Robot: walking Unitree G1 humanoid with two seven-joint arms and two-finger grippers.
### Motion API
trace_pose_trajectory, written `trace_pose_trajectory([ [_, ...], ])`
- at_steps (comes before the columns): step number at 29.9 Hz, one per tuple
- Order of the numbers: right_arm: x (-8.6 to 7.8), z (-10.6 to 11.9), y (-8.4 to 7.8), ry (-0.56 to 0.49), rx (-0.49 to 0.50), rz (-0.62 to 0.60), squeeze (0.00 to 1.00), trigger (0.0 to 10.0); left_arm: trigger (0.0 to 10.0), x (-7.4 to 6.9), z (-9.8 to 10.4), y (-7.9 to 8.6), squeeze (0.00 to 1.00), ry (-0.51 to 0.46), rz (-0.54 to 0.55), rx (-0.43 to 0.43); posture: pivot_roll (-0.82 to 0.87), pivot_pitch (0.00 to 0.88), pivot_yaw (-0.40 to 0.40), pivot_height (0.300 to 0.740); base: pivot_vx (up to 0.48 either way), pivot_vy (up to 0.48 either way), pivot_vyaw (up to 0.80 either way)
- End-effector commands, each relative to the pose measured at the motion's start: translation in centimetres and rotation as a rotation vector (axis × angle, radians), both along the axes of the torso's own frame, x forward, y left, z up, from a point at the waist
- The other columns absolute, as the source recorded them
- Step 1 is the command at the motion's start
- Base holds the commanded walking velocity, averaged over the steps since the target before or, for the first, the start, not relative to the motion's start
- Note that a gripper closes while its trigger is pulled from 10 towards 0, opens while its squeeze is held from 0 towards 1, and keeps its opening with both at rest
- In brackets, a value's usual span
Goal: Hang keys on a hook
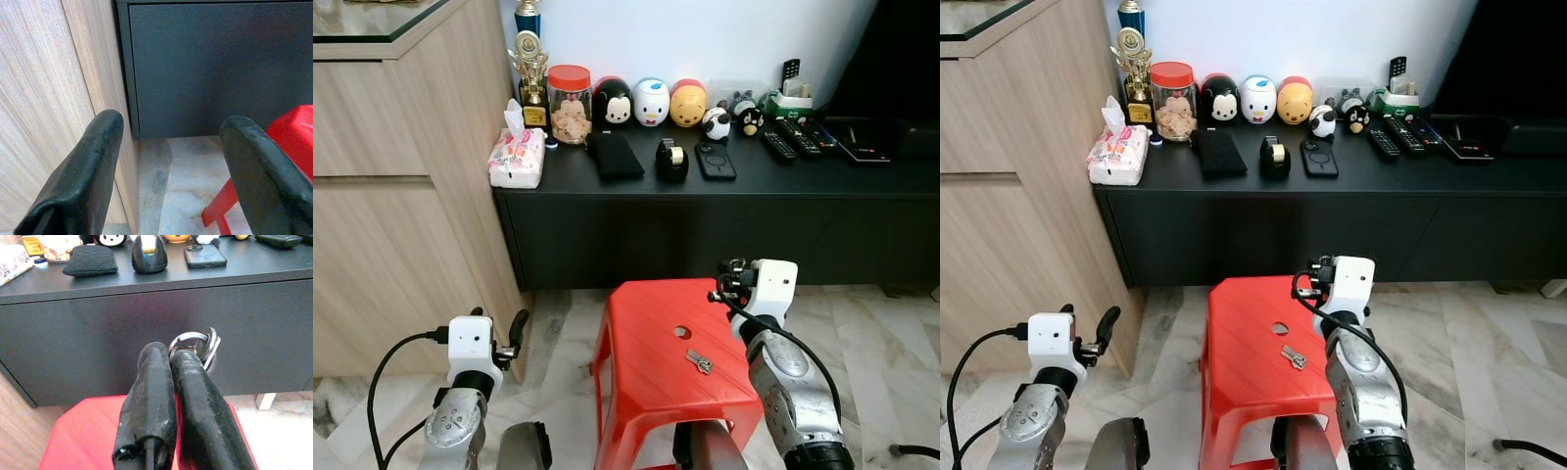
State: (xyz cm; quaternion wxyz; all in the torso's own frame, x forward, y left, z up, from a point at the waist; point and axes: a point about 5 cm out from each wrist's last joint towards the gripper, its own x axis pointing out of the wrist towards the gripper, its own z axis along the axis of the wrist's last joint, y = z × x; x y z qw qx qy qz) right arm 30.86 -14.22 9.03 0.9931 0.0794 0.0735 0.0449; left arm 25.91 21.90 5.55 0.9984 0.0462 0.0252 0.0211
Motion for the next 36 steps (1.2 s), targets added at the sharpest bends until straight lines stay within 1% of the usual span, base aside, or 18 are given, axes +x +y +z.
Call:
trace_pose_trajectory([
  [1, 0.19, 0.79, -0.32, -0.026, -0.017, -0.003, 0.00, 10.0, 10.0, -0.11, 0.03, -0.31, 0.00, -0.003, -0.009, -0.005, 0.05, 0.000, -0.107, 0.570, -0.251, 0.000, 0.00],
  [29, 0.13, 0.39, 0.12, -0.003, -0.007, 0.011, 0.00, 10.0, 10.0, -0.18, 0.02, -0.33, 0.00, -0.003, -0.020, -0.007, 0.06, 0.000, -0.101, 0.570, -0.285, 0.000, 0.00],
  [36, 0.19, 0.36, 0.45, -0.002, 0.002, 0.022, 0.00, 10.0, 10.0, -0.29, -0.01, -0.26, 0.00, -0.002, -0.023, -0.005, 0.06, 0.000, -0.099, 0.570, -0.302, 0.000, 0.00],
])
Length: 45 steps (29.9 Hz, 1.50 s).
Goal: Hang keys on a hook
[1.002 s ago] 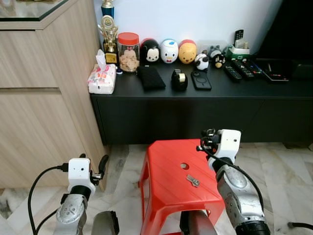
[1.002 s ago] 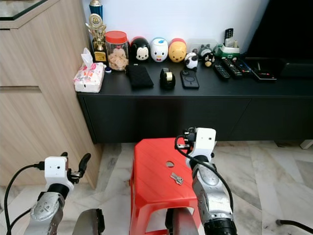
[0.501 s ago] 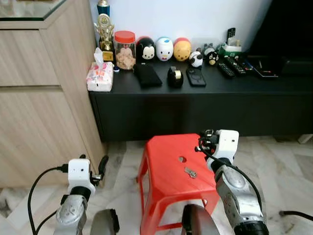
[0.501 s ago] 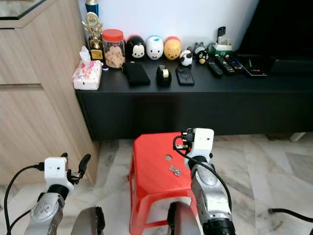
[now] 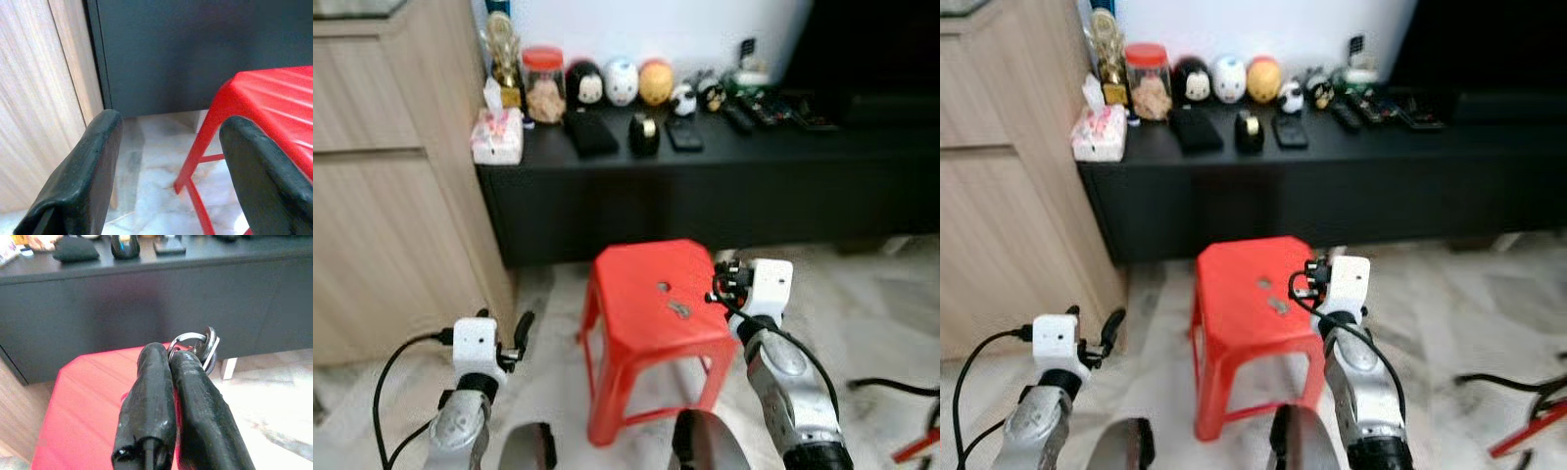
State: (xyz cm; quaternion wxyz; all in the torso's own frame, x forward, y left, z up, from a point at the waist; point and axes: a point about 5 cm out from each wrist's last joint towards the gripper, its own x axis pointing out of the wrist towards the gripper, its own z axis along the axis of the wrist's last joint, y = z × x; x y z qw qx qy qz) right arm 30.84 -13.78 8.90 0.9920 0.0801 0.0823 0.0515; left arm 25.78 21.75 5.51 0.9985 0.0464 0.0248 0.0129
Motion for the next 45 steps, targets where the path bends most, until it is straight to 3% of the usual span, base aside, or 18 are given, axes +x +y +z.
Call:
trace_pose_trajectory([
  [1, 0.2, 0.5, 0.0, -0.018, 0.000, 0.009, 0.00, 10.0, 10.0, -0.2, 0.0, -0.1, 0.00, -0.002, -0.007, -0.005, 0.06, 0.000, -0.099, 0.570, -0.304, 0.000, 0.00],
  [17, -0.3, 0.5, 0.7, -0.024, 0.030, 0.024, 0.00, 10.0, 10.0, -0.5, 0.1, 0.2, 0.00, 0.002, -0.012, 0.009, 0.07, 0.000, -0.092, 0.570, -0.130, 0.000, 0.00],
  [28, -0.1, 0.9, 2.2, -0.029, 0.064, 0.074, 0.00, 10.0, 10.0, 0.1, 0.9, -0.3, 0.00, -0.016, -0.052, 0.009, 0.08, 0.000, -0.103, 0.620, 0.000, 0.000, 0.00],
  [45, 0.0, 1.1, 2.8, -0.030, 0.079, 0.094, 0.00, 10.0, 10.0, 0.1, 0.9, -0.7, 0.00, -0.005, -0.069, -0.007, 0.09, 0.000, -0.113, 0.715, 0.000, 0.000, 0.00],
])
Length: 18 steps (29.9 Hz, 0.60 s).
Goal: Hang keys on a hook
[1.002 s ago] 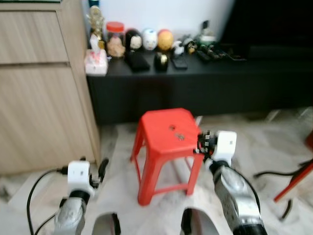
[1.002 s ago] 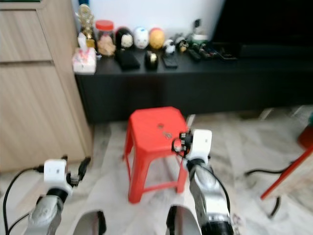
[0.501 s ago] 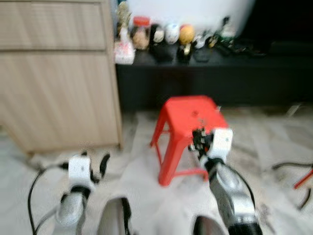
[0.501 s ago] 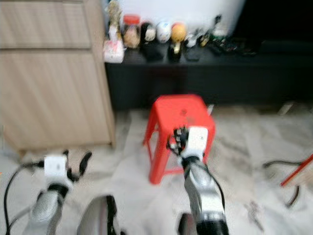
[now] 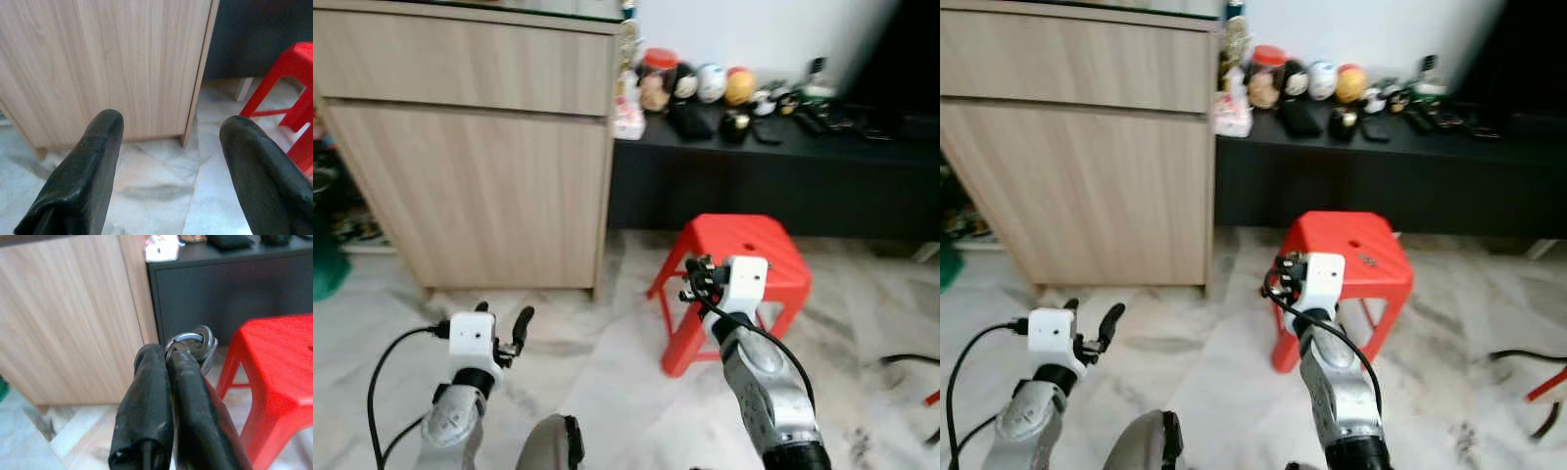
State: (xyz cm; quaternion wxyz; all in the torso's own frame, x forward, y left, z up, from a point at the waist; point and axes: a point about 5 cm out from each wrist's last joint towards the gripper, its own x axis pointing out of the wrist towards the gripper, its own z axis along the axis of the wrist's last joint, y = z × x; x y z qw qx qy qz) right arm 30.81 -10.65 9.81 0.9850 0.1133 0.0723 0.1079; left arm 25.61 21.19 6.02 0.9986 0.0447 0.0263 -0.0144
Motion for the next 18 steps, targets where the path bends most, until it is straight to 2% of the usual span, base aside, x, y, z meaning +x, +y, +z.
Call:
trace_pose_trajectory([
  [1, 0.0, 0.2, -0.3, -0.004, 0.003, -0.012, 0.00, 10.0, 10.0, 0.2, 0.5, -0.2, 0.00, -0.010, -0.017, -0.003, 0.09, 0.000, -0.113, 0.720, 0.000, 0.000, 0.00],
  [3, 0.0, 0.2, -0.3, -0.002, 0.001, -0.008, 0.00, 10.0, 10.0, 0.3, 0.7, -0.3, 0.00, -0.012, -0.028, -0.007, 0.09, 0.000, -0.112, 0.740, 0.000, 0.000, 0.00],
  [18, 0.3, 0.4, 0.1, -0.010, 0.007, 0.008, 0.00, 10.0, 10.0, 0.7, 1.9, -1.5, 0.00, -0.020, -0.125, -0.023, 0.10, 0.000, -0.109, 0.740, 0.000, 0.000, 0.00],
])
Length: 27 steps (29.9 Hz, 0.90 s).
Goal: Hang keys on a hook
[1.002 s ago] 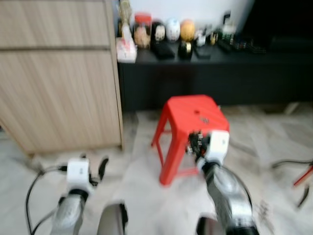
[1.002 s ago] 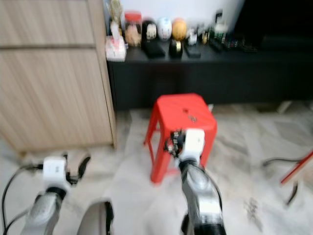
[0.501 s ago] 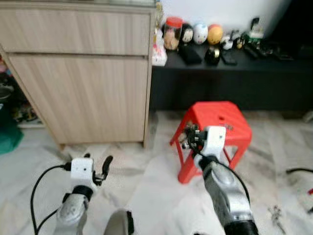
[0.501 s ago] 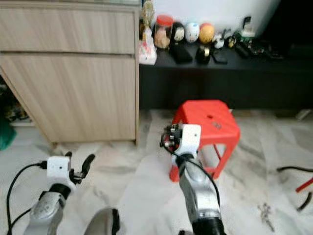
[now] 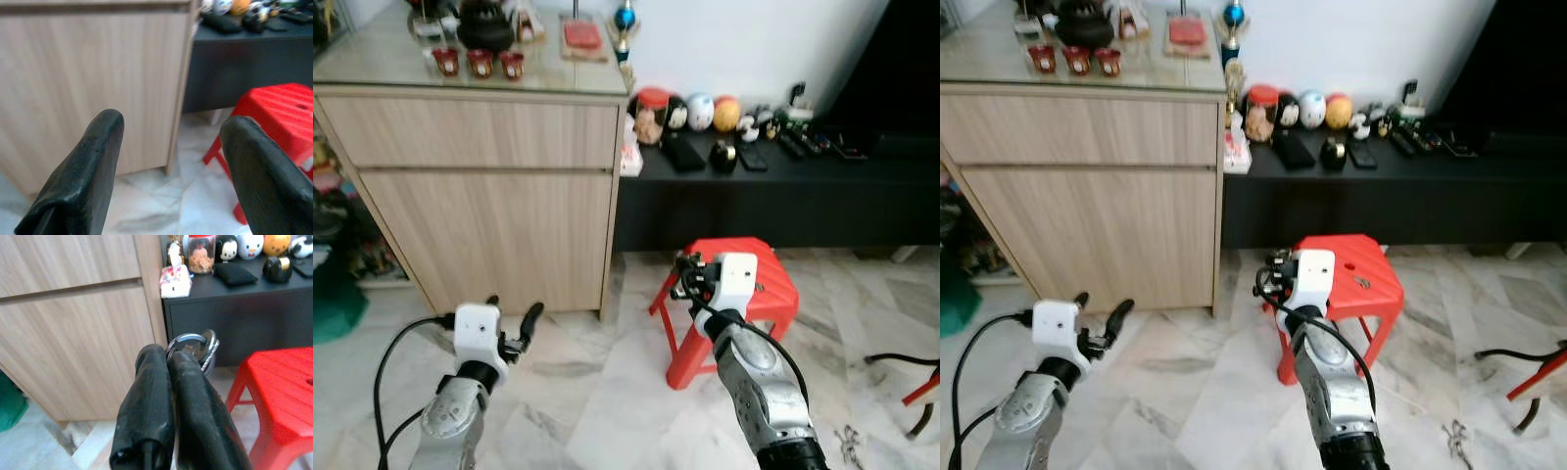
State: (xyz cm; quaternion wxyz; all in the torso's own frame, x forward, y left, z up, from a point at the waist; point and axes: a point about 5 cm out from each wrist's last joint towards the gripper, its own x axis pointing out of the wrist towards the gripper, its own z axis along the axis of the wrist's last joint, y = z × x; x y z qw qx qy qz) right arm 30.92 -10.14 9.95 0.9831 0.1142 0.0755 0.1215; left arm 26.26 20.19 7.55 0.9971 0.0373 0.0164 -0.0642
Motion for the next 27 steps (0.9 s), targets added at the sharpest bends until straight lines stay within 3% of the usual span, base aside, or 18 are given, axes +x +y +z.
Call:
trace_pose_trajectory([
  [1, 0.2, 0.3, -0.5, -0.016, 0.006, -0.021, 0.00, 10.0, 10.0, 0.1, 0.4, -0.5, 0.00, -0.005, -0.028, -0.007, 0.10, 0.000, -0.108, 0.740, 0.000, 0.000, 0.00],
  [8, 0.3, 0.4, -0.6, -0.014, 0.002, -0.027, 0.00, 10.0, 10.0, 0.0, 0.8, -1.8, 0.00, 0.021, -0.136, -0.041, 0.10, 0.000, -0.109, 0.740, 0.000, 0.000, 0.00],
  [14, 0.3, -0.2, 0.0, 0.029, -0.032, 0.023, 0.00, 10.0, 10.0, -0.3, 0.6, -3.8, 0.00, 0.074, -0.303, -0.027, 0.10, 0.000, -0.110, 0.740, 0.000, 0.000, 0.00],
  [16, 0.2, -0.9, 1.1, 0.077, -0.082, 0.125, 0.00, 10.0, 10.0, -0.5, 0.7, -4.9, 0.00, 0.105, -0.397, -0.039, 0.10, 0.000, -0.110, 0.740, 0.000, 0.000, 0.00],
  [19, 0.2, -0.8, 1.7, 0.080, -0.088, 0.159, 0.00, 10.0, 10.0, -0.7, 0.9, -5.8, 0.00, 0.136, -0.481, -0.057, 0.10, 0.000, -0.112, 0.740, 0.000, 0.000, 0.00],
  [27, 0.4, -0.6, 3.5, 0.090, -0.085, 0.247, 0.00, 10.0, 10.0, -1.1, 1.2, -7.0, 0.00, 0.177, -0.594, -0.066, 0.10, 0.000, -0.114, 0.740, 0.000, 0.000, 0.00],
])
